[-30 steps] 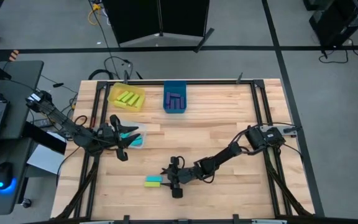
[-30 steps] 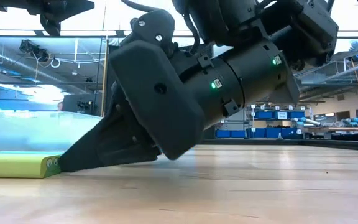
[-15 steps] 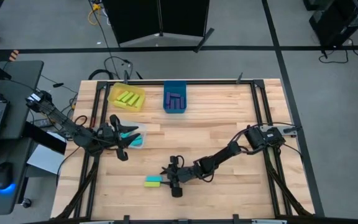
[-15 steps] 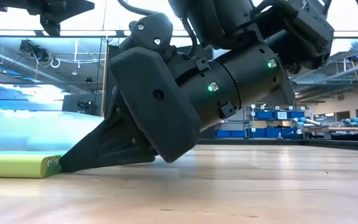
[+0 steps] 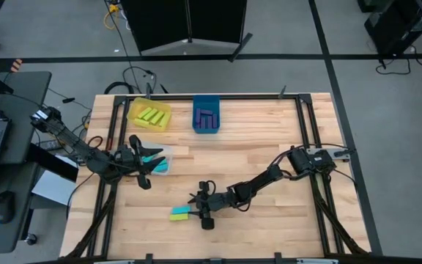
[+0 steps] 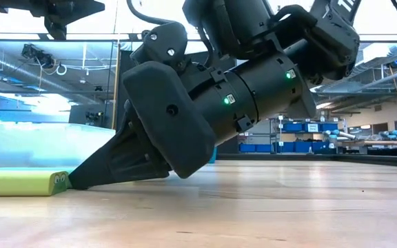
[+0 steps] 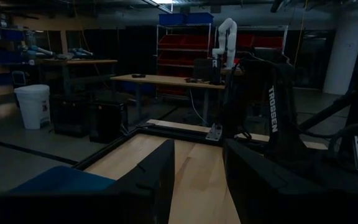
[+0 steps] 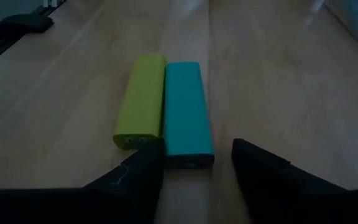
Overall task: Sort blocks
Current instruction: Put the blue block into the white bin
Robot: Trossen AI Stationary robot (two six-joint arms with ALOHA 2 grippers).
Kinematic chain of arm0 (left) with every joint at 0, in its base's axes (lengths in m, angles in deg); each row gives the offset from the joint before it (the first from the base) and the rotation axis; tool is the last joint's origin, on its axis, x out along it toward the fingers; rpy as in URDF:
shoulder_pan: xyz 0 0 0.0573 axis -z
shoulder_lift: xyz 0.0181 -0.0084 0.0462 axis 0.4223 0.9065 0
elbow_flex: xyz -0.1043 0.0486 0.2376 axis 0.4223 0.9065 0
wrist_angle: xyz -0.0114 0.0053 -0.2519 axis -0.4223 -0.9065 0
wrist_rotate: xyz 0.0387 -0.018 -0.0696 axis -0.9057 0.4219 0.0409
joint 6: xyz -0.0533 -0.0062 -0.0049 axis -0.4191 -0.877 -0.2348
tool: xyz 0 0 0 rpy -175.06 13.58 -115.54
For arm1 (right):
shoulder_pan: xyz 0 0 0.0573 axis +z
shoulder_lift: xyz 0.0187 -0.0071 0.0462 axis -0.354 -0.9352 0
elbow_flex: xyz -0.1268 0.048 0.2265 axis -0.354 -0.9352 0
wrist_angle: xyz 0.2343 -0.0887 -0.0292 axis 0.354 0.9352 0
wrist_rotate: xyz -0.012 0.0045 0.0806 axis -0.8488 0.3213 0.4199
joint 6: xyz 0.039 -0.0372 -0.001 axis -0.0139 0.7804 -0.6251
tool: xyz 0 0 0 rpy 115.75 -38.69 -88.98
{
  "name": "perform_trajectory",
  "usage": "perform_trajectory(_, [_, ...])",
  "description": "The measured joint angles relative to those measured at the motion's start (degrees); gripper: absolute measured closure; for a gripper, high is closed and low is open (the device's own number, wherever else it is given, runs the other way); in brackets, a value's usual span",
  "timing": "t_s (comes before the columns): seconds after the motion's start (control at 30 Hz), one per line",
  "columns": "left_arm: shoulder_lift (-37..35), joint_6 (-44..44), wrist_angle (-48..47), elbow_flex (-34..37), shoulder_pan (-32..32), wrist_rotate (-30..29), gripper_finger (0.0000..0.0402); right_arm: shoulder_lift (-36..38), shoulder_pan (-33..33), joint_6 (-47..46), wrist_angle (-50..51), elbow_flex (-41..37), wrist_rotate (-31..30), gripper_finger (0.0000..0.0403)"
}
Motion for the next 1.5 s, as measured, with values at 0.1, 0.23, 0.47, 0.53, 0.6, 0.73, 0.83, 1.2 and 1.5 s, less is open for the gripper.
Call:
perform_trajectory(0.1, [0.0, 0.0, 0.0, 0.0, 0.0, -0.1, 0.0259, 0.0, -0.5, 0.1, 0.0, 0.0, 1.1, 0.0203])
perform_trajectory(0.23, [0.0, 0.0, 0.0, 0.0, 0.0, -0.1, 0.0259, 0.0, -1.0, 1.3, 0.0, 0.0, 2.6, 0.0213])
perform_trajectory(0.47, [0.0, 0.0, 0.0, 0.0, 0.0, -0.2, 0.0259, 0.0, -1.6, 1.9, 0.0, 0.0, 4.2, 0.0231])
perform_trajectory(0.53, [0.0, 0.0, 0.0, 0.0, 0.0, -0.5, 0.0259, 0.0, -1.6, 2.7, 0.0, 0.0, 4.2, 0.024])
perform_trajectory(0.6, [0.0, 0.0, 0.0, 0.0, 0.0, -0.9, 0.0259, 0.0, -1.6, 3.3, 0.0, 0.0, 4.2, 0.0251])
perform_trajectory(0.73, [0.0, 0.0, 0.0, 0.0, 0.0, -1.0, 0.0259, 0.0, -1.6, 4.7, -0.6, 0.0, 4.3, 0.0276])
perform_trajectory(0.83, [0.0, 0.0, 0.0, 0.0, 0.0, -1.5, 0.0259, -0.1, -1.6, 6.4, -2.5, 0.0, 4.3, 0.0288])
perform_trajectory(1.2, [0.0, 0.0, 0.1, 0.0, 0.0, -2.4, 0.0259, -0.1, -2.8, 8.0, -6.9, 0.0, 4.1, 0.0284])
perform_trajectory(1.5, [0.0, 0.7, 4.6, 0.0, 0.0, -0.5, 0.0259, -0.1, -6.5, 5.8, -2.9, 8.1, 3.8, 0.0285])
